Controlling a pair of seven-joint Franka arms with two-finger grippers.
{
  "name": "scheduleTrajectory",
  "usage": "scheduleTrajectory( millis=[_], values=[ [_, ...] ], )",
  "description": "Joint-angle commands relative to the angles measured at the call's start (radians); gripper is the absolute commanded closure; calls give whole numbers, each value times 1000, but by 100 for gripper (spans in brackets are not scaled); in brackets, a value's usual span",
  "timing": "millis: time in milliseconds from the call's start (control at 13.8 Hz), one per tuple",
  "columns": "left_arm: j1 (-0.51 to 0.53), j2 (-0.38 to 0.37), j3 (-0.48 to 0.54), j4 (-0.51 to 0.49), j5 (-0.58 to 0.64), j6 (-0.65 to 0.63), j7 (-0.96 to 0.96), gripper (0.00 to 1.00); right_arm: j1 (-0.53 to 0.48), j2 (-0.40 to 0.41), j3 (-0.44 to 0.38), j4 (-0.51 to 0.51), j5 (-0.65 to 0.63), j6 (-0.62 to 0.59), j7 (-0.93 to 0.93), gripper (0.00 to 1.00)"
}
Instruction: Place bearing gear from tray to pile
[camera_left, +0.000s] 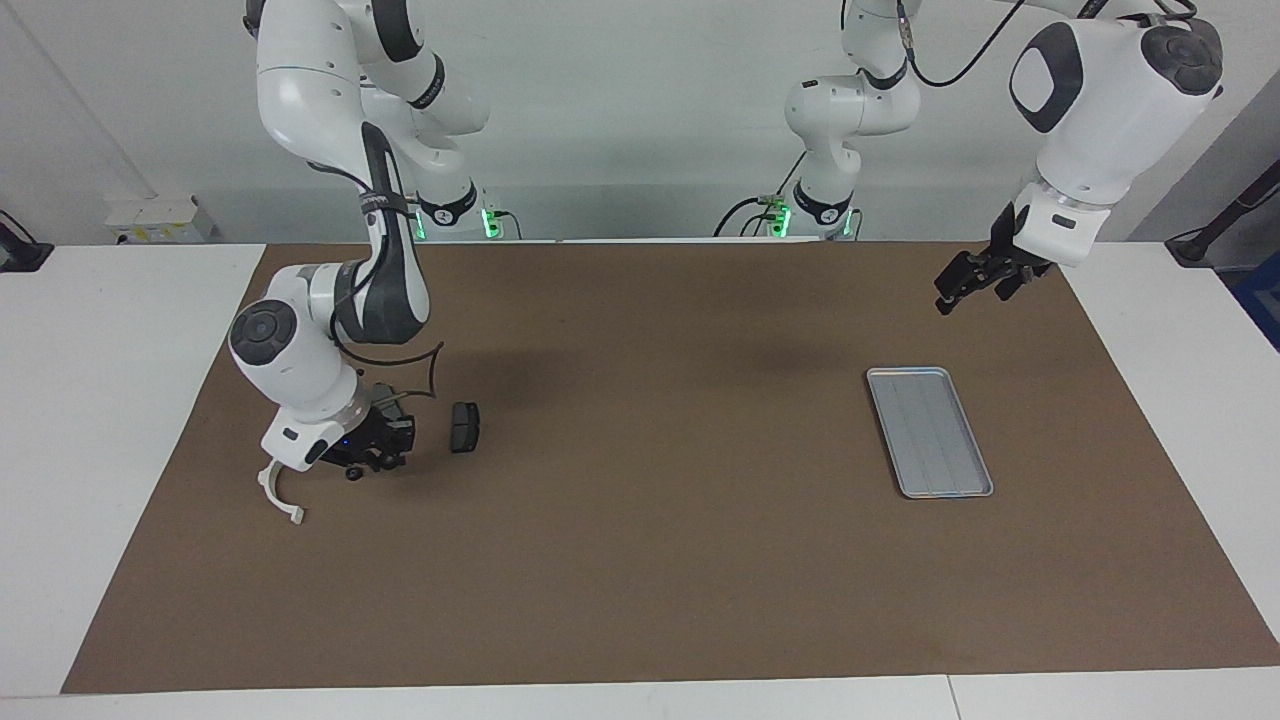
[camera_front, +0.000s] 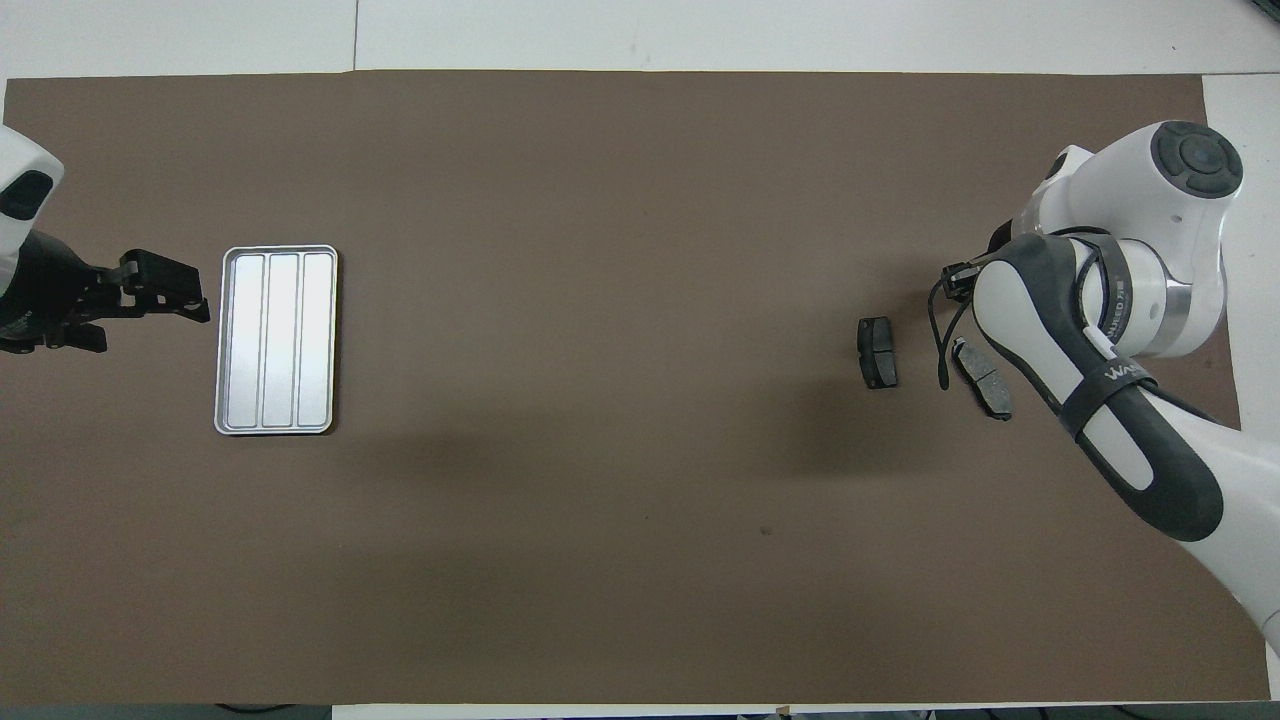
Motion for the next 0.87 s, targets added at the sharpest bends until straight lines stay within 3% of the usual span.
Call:
scheduleTrajectory(
  millis=[0,799],
  values=[
    [1,-22,1,-20,-12,1,6,0,-15,-42,12,-69,2,54,-27,100],
    [3,-28,1,-37,-12,18,7,0,-8,-24,12,-100,2,115,-19,98]
  ],
)
